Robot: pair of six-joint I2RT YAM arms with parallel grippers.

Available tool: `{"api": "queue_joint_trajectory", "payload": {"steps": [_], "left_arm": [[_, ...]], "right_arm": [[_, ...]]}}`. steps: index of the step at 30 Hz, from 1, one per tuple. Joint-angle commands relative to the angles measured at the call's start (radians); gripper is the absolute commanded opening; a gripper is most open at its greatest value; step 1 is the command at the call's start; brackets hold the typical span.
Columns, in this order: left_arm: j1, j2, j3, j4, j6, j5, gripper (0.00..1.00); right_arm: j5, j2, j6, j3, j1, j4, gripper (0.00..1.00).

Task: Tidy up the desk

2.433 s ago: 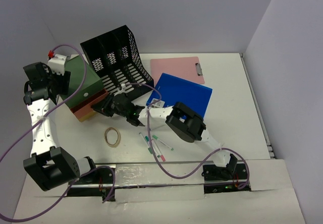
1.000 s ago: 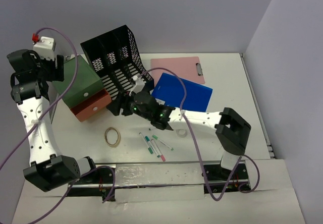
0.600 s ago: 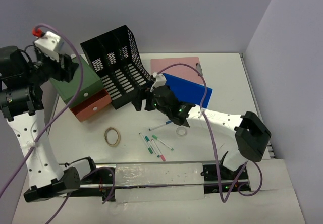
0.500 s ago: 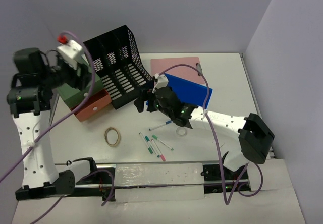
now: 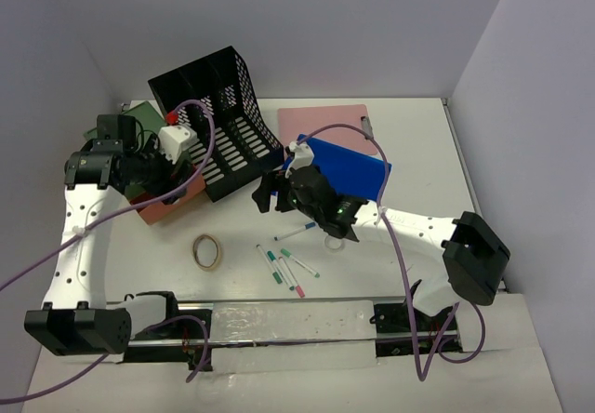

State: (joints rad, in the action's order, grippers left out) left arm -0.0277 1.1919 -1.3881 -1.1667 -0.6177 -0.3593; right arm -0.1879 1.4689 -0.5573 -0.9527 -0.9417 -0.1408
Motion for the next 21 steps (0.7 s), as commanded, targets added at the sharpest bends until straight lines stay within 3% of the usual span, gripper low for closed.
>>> {"api": "queue_joint_trajectory", "payload": {"steps": [1, 7, 21], "left_arm": [[-0.012, 0.018, 0.063, 0.057, -0.012, 0.087, 0.75], [-0.015, 0.066, 0.128, 0.122, 0.017, 0.192, 0.69], [-0.014, 0.098, 0.266, 0.267, -0.011, 0.272, 0.68]], "right_arm": [[-0.038, -0.057, -0.010, 0.021, 0.004, -0.033, 0.89], [-0.050, -0.058, -0.018, 0.031, 0.004, -0.029, 0.89], [-0.063, -0.058, -0.030, 0.049, 0.004, -0.025, 0.89]]}}
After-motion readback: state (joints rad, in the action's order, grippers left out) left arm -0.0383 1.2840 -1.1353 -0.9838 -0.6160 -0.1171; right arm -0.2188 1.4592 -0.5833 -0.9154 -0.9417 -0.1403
